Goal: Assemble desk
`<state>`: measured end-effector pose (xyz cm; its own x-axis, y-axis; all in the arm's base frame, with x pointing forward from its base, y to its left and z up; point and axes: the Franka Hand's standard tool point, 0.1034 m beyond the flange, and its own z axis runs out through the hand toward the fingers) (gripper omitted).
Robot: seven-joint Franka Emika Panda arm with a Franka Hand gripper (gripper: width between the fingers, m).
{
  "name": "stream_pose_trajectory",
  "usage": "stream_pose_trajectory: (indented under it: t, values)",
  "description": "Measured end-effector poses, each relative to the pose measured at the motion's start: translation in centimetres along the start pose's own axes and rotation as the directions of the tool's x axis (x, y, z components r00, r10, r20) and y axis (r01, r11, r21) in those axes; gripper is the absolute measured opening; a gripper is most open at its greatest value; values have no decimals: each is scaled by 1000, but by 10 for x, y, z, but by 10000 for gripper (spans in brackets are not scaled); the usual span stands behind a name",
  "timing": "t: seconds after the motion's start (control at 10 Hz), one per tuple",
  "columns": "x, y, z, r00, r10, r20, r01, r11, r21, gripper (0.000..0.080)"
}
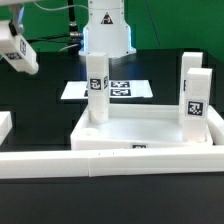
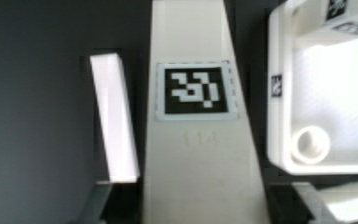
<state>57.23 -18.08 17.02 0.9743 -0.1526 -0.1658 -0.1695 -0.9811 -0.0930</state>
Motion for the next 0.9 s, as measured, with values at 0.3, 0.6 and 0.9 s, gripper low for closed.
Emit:
stream_pose_trajectory:
  t: [0.3,0.6,0.9]
  values:
    - [16,-18,-11,974,44,-220,-52,998,-29,289]
    - [52,-98,-40,853,134,-504,-148,989,13,290]
    - [51,-104,-35,731,94,-675,-142,990,-16,290]
